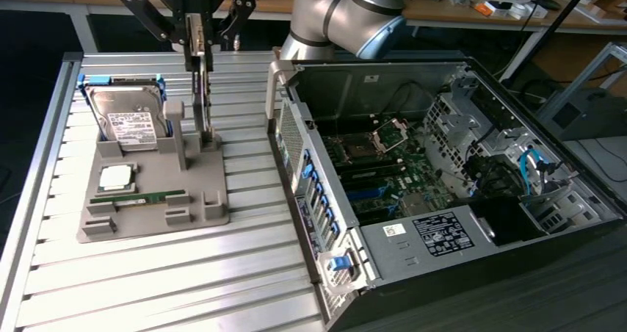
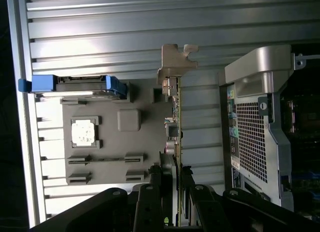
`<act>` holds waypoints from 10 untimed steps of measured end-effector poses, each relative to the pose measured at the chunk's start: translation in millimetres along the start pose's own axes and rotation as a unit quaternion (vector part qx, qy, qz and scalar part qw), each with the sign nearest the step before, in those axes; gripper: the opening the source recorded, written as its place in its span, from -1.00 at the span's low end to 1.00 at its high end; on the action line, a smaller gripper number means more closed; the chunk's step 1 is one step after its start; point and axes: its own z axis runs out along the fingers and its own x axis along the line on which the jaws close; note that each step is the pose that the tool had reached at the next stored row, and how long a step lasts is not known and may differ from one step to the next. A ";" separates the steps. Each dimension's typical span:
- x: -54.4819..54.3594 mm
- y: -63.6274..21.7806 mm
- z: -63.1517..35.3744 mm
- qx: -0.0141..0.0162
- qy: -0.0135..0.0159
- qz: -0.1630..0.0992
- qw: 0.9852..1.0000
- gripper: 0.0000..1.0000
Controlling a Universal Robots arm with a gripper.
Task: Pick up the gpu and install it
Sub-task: 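Pick up the gpu and move the gpu toward the slot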
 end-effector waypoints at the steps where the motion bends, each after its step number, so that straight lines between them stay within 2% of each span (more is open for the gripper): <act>1: 0.0 0.0 -0.6 0.000 0.000 0.000 1.000 -0.47; 10: -0.2 0.3 -6.8 0.000 0.000 0.000 1.000 -0.47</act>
